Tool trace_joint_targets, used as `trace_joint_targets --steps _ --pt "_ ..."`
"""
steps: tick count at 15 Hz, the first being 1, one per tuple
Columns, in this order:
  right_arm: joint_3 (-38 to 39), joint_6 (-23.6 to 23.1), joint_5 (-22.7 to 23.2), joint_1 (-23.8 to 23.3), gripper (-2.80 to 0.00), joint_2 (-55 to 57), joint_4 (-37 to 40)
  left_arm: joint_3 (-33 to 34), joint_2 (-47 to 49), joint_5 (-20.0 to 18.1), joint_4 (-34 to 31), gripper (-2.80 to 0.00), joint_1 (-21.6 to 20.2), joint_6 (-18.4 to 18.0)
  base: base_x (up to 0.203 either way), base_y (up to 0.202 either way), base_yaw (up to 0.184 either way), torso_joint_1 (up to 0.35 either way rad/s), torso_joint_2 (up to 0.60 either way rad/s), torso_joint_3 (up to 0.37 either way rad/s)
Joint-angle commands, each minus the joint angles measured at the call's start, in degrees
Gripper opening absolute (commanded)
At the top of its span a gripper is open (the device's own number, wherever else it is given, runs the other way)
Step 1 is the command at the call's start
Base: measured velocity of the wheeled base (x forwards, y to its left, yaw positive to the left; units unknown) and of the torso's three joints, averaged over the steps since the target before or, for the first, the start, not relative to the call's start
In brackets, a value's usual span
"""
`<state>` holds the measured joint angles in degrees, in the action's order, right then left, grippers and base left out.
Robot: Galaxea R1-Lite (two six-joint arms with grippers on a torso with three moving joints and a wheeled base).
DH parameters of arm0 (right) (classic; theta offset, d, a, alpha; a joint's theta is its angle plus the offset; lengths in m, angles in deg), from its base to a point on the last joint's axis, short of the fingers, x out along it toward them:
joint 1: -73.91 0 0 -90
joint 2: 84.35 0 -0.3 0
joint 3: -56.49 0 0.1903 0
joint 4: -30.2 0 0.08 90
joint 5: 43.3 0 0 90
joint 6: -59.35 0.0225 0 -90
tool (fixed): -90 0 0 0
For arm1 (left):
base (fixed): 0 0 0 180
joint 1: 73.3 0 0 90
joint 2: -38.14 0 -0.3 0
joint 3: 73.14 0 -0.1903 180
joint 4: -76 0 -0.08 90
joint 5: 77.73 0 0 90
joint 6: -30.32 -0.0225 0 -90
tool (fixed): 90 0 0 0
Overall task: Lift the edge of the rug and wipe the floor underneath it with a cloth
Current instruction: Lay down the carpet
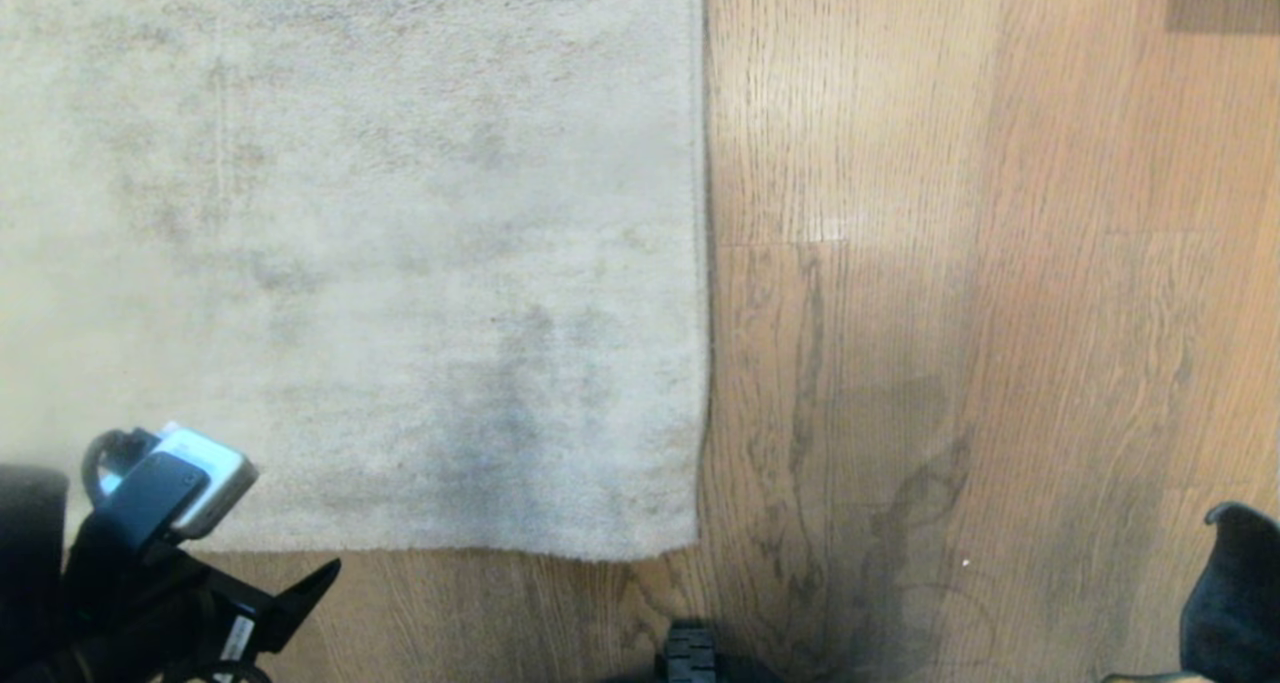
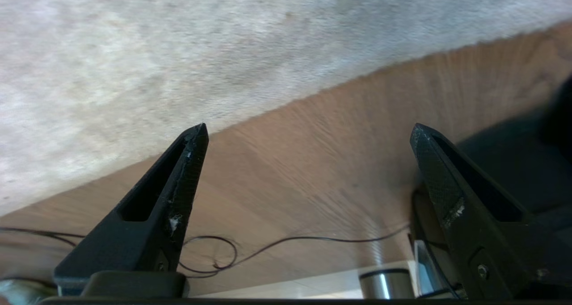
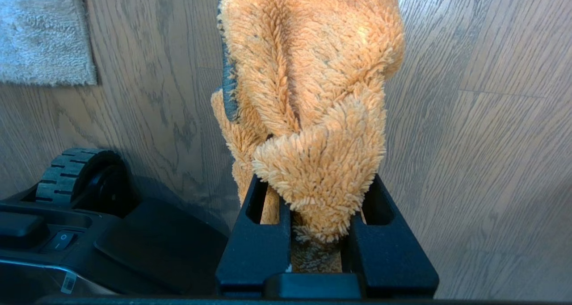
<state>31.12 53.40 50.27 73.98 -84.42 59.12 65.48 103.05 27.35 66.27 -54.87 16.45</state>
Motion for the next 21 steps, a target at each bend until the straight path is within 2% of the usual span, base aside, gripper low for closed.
trace_joint_targets --steps 1,4,5,10,13,17,21 --pt "-0.01 -0.03 0.03 0.01 -2.80 0.07 0.04 -0.35 2.88 0.18 0.34 0.00 1.53 1.05 0.000 0.000 0.000 0.000 0.00 0.000" --pt "-0.02 -0.04 0.03 0.01 -2.80 0.07 -0.01 -0.18 6.48 0.47 4.02 0.00 3.46 4.07 0.000 0.000 0.000 0.000 0.00 0.000" --pt "-0.02 -0.03 0.03 0.01 -2.80 0.07 -0.02 0.16 7.07 0.48 5.16 -2.80 3.80 4.46 0.000 0.000 0.000 0.000 0.00 0.000" --pt "-0.02 -0.11 0.03 0.01 -2.80 0.07 0.01 -0.52 10.57 0.57 6.76 -2.80 5.18 7.50 0.000 0.000 0.000 0.000 0.00 0.000" --pt "0.02 -0.03 0.03 0.01 -2.80 0.07 0.06 0.41 14.96 0.58 11.53 -2.80 5.81 7.75 0.000 0.000 0.000 0.000 0.00 0.000" --pt "-0.02 -0.03 0.03 0.01 -2.80 0.07 0.07 3.51 21.31 0.57 21.18 -2.80 6.99 7.65 0.000 0.000 0.000 0.000 0.00 0.000" --pt "0.06 -0.03 0.03 0.01 -2.80 0.07 0.07 4.67 22.36 0.30 22.04 -2.80 6.97 7.89 0.000 0.000 0.000 0.000 0.00 0.000"
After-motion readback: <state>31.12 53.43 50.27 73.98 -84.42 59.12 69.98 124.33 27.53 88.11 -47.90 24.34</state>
